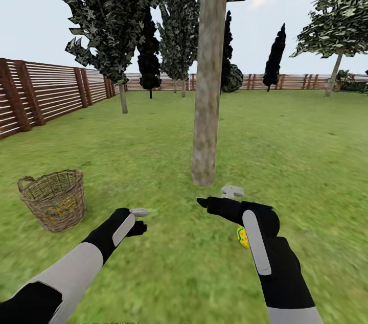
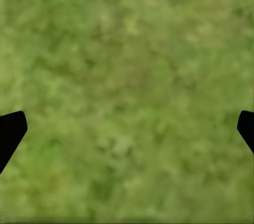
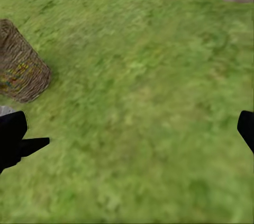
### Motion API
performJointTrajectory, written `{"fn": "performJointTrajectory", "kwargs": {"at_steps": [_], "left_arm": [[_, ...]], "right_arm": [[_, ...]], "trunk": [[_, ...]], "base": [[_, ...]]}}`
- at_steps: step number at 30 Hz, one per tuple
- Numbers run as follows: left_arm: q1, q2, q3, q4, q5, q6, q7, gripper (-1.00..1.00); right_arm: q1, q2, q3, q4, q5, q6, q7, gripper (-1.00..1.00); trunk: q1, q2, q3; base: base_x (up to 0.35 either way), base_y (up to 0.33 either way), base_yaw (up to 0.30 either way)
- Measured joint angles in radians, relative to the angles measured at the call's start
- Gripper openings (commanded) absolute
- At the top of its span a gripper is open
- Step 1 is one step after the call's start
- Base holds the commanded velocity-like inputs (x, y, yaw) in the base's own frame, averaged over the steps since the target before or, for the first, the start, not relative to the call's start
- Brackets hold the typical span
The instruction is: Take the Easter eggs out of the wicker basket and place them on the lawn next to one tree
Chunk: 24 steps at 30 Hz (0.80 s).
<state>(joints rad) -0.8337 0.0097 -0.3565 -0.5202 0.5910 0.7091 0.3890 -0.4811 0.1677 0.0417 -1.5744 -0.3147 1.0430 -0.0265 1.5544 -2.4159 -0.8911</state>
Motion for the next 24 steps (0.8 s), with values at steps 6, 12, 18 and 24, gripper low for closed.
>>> {"fn": "performJointTrajectory", "kwargs": {"at_steps": [6, 12, 18, 24], "left_arm": [[0.0, 0.0, 0.0, 0.0, 0.0, 0.0, 0.0, 1.0], [0.0, 0.0, 0.0, 0.0, 0.0, 0.001, 0.0, 1.0], [0.0, 0.0, 0.0, 0.0, 0.0, 0.001, 0.0, 1.0], [0.0, 0.0, 0.0, 0.0, 0.0, 0.0, -0.001, 1.0]], "right_arm": [[0.0, 0.001, 0.0, 0.0, 0.0, 0.0, 0.0, 1.0], [0.0, 0.001, 0.0, 0.0, 0.0, 0.0, 0.0, 1.0], [0.0, 0.0, 0.0, 0.0, 0.0, 0.0, 0.0, 1.0], [0.0, -0.001, 0.0, 0.0, 0.0, 0.0, 0.0, 1.0]], "trunk": [[-0.023, 0.042, 0.012], [-0.046, 0.084, 0.023], [-0.069, 0.126, 0.035], [-0.092, 0.168, 0.047]], "base": [[0.0, 0.0, 0.21], [0.0, 0.0, 0.21], [0.0, 0.0, 0.21], [0.0, 0.0, 0.21]]}}
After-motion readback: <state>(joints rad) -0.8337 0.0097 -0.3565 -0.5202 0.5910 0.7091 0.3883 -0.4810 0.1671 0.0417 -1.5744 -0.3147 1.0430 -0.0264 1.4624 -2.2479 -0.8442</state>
